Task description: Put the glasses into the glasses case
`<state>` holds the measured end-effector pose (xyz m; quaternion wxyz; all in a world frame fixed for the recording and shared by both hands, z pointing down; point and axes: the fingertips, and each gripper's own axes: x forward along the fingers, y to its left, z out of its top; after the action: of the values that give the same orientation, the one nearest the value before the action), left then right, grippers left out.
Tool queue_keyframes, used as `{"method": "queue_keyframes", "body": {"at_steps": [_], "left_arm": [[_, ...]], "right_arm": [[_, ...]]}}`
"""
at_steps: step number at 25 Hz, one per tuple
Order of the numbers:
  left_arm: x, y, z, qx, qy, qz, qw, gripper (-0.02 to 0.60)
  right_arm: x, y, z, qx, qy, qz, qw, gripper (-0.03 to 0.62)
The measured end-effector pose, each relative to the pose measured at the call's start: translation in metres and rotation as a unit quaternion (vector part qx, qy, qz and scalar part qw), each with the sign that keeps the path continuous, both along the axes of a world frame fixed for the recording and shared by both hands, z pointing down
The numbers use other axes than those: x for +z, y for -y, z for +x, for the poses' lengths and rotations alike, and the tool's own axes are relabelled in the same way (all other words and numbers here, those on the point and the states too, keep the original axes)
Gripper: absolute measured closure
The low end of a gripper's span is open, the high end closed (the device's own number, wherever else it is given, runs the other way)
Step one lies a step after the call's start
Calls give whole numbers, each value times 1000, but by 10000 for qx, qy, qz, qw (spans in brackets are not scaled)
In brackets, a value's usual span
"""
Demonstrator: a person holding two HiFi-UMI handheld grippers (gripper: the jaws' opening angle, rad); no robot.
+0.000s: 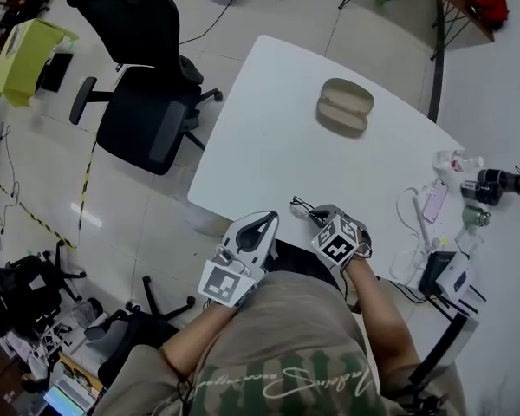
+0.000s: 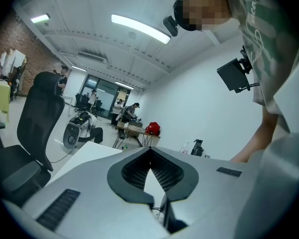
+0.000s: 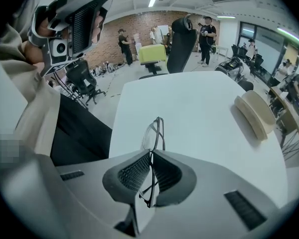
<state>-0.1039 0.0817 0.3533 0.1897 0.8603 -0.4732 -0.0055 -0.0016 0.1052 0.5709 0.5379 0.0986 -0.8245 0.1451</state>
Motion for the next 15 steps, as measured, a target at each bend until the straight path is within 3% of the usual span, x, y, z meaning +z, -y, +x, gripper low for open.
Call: {"method": "queue_keyframes", "body": {"at_steps": [2, 5, 9, 12, 15], "left_arm": [[-8, 3, -3, 191, 278, 301, 9990, 577], [-21, 5, 3, 731, 836, 905, 9897, 577], [-20, 11, -6, 813, 675, 886, 9905, 577], [-11, 16, -23, 662, 302, 513, 9960, 577], [-10, 24, -42, 619, 211, 456, 9968, 577]], "right_arm": [[-1, -2, -7, 88, 107, -139, 9998, 562], [-1, -4, -15, 182, 191, -295, 9992, 562], [3, -5, -24, 30, 94, -161, 9998, 560], [5, -6, -31, 29, 100, -99, 9999, 562], [9, -8, -38, -14, -55, -76, 10000, 562]]}}
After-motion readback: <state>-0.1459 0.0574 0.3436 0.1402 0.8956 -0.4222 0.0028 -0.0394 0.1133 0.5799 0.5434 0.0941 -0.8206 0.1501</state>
